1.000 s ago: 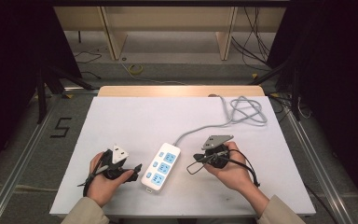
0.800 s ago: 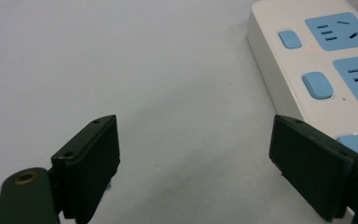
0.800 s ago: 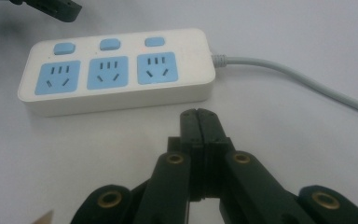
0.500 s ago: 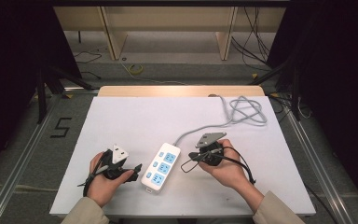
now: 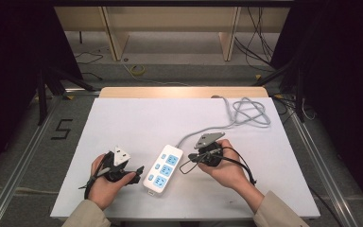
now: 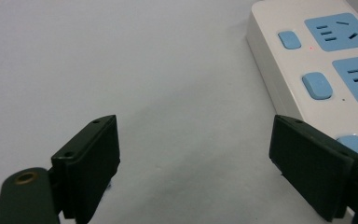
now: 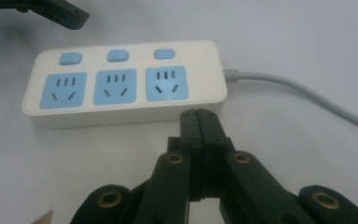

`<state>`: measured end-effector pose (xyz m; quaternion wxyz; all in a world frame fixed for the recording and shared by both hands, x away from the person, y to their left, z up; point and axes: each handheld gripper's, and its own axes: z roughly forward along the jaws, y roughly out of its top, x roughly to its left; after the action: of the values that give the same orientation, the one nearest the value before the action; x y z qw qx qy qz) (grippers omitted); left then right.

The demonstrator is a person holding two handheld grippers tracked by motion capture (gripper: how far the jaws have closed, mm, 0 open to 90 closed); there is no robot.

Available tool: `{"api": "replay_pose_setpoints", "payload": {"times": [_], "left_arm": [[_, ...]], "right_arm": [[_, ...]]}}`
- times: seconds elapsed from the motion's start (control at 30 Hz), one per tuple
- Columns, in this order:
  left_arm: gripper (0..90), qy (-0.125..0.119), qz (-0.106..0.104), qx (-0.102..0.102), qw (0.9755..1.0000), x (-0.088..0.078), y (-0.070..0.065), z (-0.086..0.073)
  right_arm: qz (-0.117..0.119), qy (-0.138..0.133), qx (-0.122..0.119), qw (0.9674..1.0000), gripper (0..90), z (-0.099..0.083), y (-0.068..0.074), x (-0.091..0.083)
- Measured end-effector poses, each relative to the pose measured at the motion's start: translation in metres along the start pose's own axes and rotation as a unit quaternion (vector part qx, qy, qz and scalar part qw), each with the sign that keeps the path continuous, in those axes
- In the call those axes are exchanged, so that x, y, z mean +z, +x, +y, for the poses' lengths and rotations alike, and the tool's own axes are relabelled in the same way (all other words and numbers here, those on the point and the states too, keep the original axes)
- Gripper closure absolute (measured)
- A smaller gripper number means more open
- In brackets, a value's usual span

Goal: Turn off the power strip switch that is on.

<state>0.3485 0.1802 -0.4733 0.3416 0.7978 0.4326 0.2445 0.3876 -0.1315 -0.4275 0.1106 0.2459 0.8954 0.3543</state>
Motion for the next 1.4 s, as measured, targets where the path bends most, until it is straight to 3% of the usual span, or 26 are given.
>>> {"api": "replay_pose_setpoints", "payload": {"times": [1.4], "left_arm": [[15.7, -0.001, 0.000, 0.002, 1.0000, 0.000, -0.001, 0.001]], "right_arm": [[0.016, 0.020, -0.024, 0.9994, 90.0, 0.024, 0.006, 0.017]]}}
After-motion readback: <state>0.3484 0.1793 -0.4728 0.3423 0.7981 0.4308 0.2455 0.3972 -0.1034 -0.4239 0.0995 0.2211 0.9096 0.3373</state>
